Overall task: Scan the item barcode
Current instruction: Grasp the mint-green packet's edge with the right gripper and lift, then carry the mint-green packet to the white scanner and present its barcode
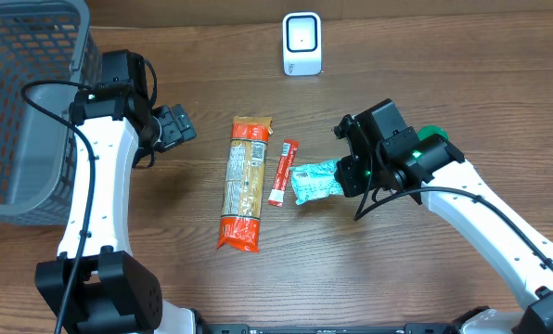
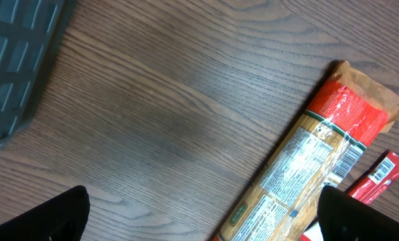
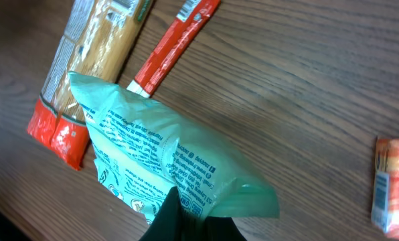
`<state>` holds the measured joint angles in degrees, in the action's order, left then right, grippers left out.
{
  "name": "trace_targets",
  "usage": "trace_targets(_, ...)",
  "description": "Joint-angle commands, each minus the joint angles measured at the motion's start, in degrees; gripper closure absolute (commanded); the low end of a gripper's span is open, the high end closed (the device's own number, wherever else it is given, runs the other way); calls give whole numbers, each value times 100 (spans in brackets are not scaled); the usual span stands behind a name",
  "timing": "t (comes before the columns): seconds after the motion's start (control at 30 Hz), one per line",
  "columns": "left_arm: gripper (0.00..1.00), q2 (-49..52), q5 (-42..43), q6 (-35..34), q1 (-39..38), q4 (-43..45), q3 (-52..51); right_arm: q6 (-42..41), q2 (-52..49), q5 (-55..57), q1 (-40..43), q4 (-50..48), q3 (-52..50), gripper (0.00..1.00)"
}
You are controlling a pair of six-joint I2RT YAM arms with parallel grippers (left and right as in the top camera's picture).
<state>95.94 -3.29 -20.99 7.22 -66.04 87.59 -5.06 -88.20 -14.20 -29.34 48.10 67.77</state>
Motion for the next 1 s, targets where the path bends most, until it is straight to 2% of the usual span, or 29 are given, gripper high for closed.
trace_targets(0.0, 0, -81, -52, 66, -11, 7, 92, 619, 66, -249, -15, 33, 98, 96)
trace_targets(0.23, 0, -81, -52, 66, -11, 7, 92, 1294, 66, -538, -15, 308, 98, 96)
trace_targets(0.43, 0, -81, -52, 63, -11, 7, 92, 1300, 66, -437, -13, 4, 101, 96)
trace_targets(0.63, 0, -81, -52, 66, -11, 7, 92, 1303, 66, 448, -15, -118, 514, 97)
trace_targets(0.87, 0, -81, -52, 63, -11, 7, 92, 2006, 63, 1445, -15, 72, 1676, 97)
trace_targets(0.97, 0, -81, -50, 63, -11, 7, 92, 2358, 24, 2199, -15, 68, 2083, 97)
